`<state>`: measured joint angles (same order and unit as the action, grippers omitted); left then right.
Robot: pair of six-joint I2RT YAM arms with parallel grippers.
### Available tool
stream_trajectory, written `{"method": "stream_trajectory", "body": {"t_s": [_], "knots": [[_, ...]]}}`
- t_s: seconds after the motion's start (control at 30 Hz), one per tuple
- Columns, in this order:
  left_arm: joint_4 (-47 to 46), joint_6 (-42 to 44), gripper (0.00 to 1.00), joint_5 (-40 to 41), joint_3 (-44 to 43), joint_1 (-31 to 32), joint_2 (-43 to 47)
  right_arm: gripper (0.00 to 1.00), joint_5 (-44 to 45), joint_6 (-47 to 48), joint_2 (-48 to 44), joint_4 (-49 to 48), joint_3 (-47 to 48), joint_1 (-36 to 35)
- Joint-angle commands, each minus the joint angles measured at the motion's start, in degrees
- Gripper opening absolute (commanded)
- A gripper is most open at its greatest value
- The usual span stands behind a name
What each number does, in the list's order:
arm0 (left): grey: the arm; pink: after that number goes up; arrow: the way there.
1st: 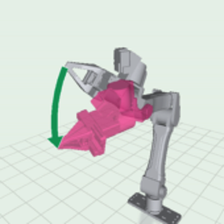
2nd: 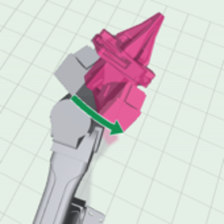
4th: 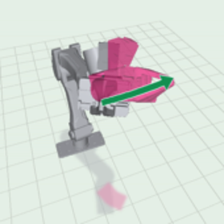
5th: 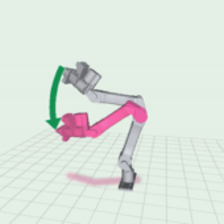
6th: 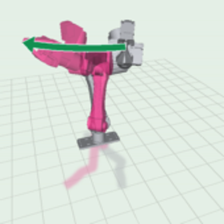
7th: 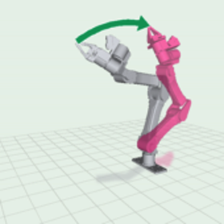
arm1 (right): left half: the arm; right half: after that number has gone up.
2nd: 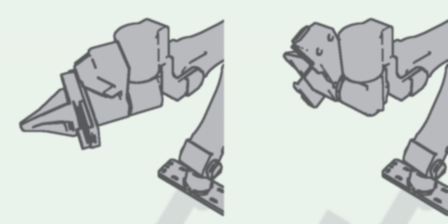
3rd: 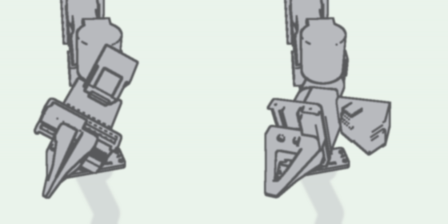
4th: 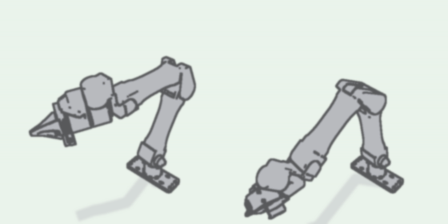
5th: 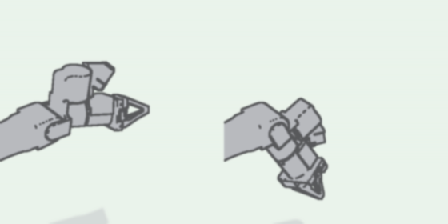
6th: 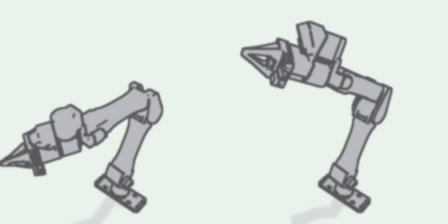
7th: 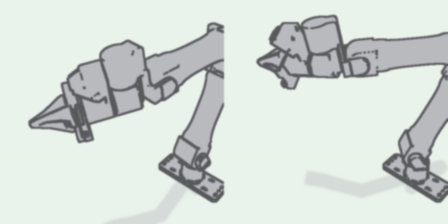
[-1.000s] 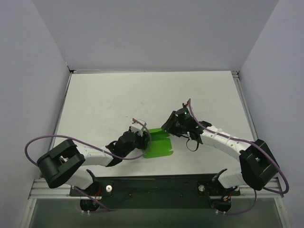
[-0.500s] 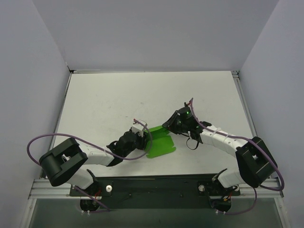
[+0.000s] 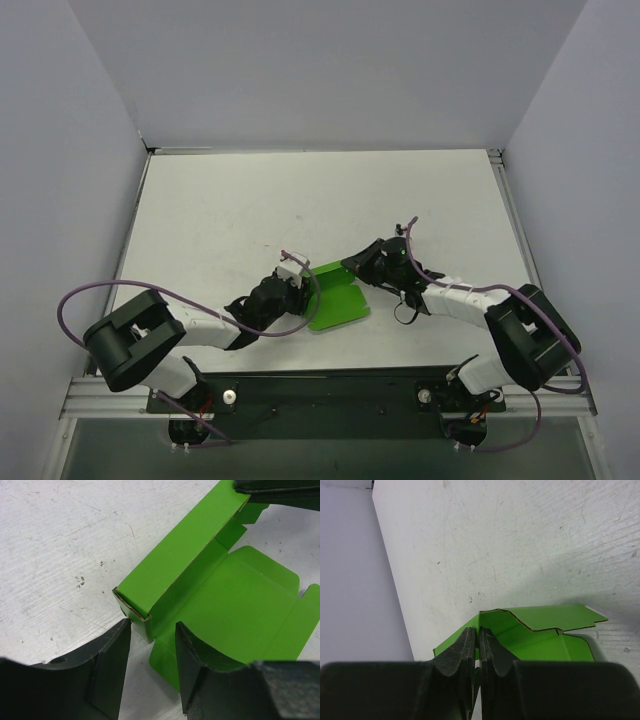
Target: Fold the paper box
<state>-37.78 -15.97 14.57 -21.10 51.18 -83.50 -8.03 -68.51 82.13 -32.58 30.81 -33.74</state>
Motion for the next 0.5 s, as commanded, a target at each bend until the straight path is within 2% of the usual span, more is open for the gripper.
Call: {"method": "stream_trajectory", "body": {"t_s": [0.0, 0.17, 0.27, 0.33, 0.37, 0.43, 0.47], "knots": [[-3.9, 0.1, 0.5, -1.0, -2.0, 0.0, -1.0, 0.0, 0.6, -1.3, 1.6, -1.4, -2.9, -0.4], [-3.9, 0.2, 0.5, 0.0, -2.5, 0.9, -1.9, 0.0, 0.8, -2.9, 2.3, -6.3, -5.4, -0.4], [-2.2, 0.0, 0.46, 2.9, -3.2, 1.1, -2.5, 0.0, 1.4, -1.5, 0.9, -5.0, -5.8, -0.5], [-1.8, 0.0, 0.39, 5.3, -3.9, 1.5, -3.2, 0.11, 2.1, 0.3, -0.5, -2.8, -6.1, -0.8], [-1.5, 0.2, 0.37, 6.3, -4.1, 1.6, -3.3, 0.21, 3.0, 1.2, -2.0, -1.7, -6.2, -0.8], [-1.1, 0.6, 0.36, 7.7, -5.1, 2.2, -4.0, 0.32, 4.0, 2.6, -4.6, 1.1, -6.8, -1.3], [-1.2, 0.8, 0.36, 8.1, -5.2, 2.3, -4.2, 0.41, 5.2, 3.9, -5.6, 2.2, -7.1, -1.7]]}}
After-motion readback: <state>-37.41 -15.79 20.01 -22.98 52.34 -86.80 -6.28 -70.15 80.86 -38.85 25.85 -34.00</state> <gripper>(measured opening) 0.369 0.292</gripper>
